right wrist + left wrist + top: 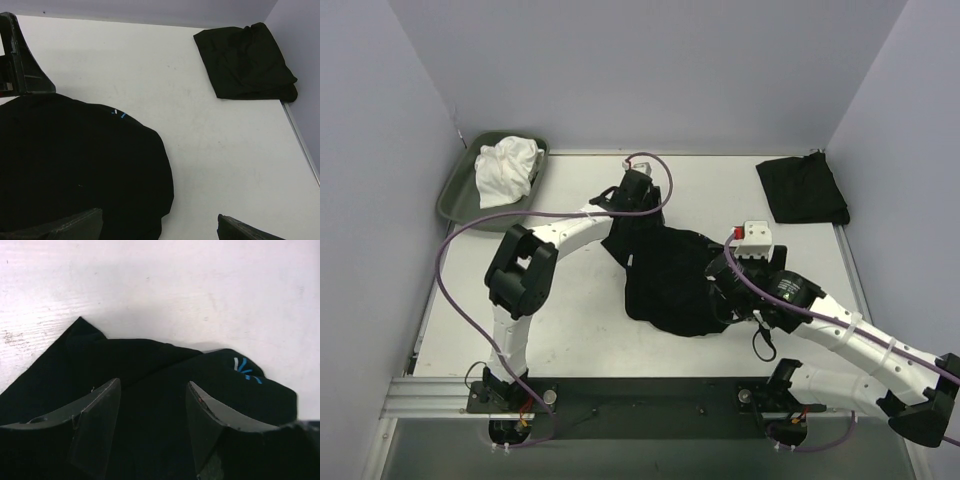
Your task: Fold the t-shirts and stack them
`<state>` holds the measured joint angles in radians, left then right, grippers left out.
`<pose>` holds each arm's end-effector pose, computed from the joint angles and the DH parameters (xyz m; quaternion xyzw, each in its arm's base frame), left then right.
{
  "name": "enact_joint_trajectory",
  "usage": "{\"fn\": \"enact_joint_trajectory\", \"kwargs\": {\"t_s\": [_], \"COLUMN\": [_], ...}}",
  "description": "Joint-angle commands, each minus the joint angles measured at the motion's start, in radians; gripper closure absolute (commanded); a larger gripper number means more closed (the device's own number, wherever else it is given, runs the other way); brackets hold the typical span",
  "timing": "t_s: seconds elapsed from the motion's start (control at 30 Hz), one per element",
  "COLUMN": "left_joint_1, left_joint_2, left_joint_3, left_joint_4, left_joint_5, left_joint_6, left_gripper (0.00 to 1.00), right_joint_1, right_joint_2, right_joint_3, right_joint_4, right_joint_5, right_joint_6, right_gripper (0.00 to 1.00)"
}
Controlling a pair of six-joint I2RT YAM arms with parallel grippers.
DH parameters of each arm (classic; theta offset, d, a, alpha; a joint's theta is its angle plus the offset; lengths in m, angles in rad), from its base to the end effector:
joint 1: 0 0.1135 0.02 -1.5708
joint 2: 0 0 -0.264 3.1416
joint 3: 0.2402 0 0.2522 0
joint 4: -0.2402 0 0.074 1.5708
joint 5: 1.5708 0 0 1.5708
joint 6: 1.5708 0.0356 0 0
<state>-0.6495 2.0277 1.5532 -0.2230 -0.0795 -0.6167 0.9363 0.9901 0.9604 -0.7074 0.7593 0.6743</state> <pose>0.3726 -0.2794 0.2215 -0.0019 0.9056 -0.2210 0.3620 0.1358 0.1431 0.3198 0.0378 0.8616 0.0364 0.5049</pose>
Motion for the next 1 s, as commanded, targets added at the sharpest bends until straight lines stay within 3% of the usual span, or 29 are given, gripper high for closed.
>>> {"fn": "enact_joint_trajectory", "kwargs": {"t_s": [0.0,0.5,0.97], "left_joint_1": [0.034,0.082,0.082], "left_joint_2": [0.043,0.201,0.198], "left_joint_3": [0.073,0.246,0.222], "left_joint_4": [-0.038,-0.113,-0.122], "left_joint_5": [0.021,-0.006,-0.014], "left_joint_6": [0.011,0.044,0.049], "left_gripper": [0.36,0.38,0.44], "right_joint_1": [-0.010,-0.016,-0.019], "right_joint_2": [-0.011,0.015,0.047], "right_joint_3": [-0.022,-0.057,-0.089], "right_joint_4": [-0.010,0.013,0.046], "right_joint_5": [0.029,0.003,-0.015], "right_joint_6": [0.008,0.005,0.018], "right_gripper": [0.00,0.00,0.00]}}
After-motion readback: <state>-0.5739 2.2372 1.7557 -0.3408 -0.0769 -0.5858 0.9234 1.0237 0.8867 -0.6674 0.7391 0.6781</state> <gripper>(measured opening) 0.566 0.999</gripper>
